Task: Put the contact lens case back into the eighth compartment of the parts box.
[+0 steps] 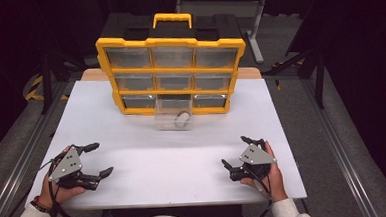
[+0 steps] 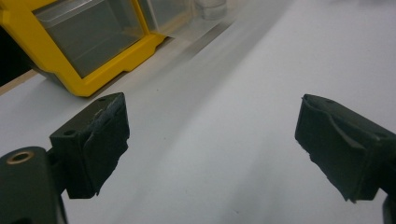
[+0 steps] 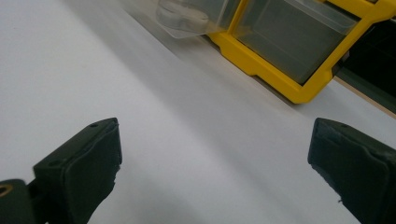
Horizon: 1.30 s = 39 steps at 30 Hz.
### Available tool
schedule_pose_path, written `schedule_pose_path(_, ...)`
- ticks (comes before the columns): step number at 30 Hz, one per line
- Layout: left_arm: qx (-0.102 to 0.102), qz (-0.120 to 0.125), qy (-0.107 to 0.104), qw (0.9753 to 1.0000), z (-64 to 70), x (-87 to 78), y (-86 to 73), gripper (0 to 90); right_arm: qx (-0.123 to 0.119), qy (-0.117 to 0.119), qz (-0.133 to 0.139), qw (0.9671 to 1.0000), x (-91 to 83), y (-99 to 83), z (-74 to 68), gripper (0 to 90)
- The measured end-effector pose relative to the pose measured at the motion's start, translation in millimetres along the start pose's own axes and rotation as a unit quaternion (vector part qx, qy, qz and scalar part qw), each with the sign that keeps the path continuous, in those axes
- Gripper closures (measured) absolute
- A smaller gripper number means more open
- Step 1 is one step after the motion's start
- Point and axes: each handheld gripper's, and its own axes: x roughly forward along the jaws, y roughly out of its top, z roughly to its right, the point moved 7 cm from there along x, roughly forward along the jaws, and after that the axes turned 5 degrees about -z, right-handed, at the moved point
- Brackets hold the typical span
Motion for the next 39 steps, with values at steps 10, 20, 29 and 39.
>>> schedule_pose_path(10, -0.001, 0.005, 0.001, 1.0, 1.0, -2.2, -0.6, 11.0, -0.001, -0.001, 0.009, 1.0, -1.4, 6.8, -4.2, 3.9)
schedule_pose_path(20, -0.001, 0.002, 0.001, 1.0, 0.4, -1.5, -1.3, 11.0, -0.004, 0.011, 0.012, 0.9999, 0.7, 8.6, -8.1, 4.8)
schedule_pose_path(29, -0.003, -0.002, 0.004, 1.0, -0.9, -0.6, -2.4, 11.0, -0.004, 0.012, 0.011, 0.9999, 1.3, 9.2, -8.8, 5.0)
schedule_pose_path(39, -0.006, -0.008, 0.007, 0.9999, -2.3, 0.9, -3.9, 10.9, -0.005, 0.017, 0.014, 0.9997, 3.7, 10.3, -9.3, 5.2)
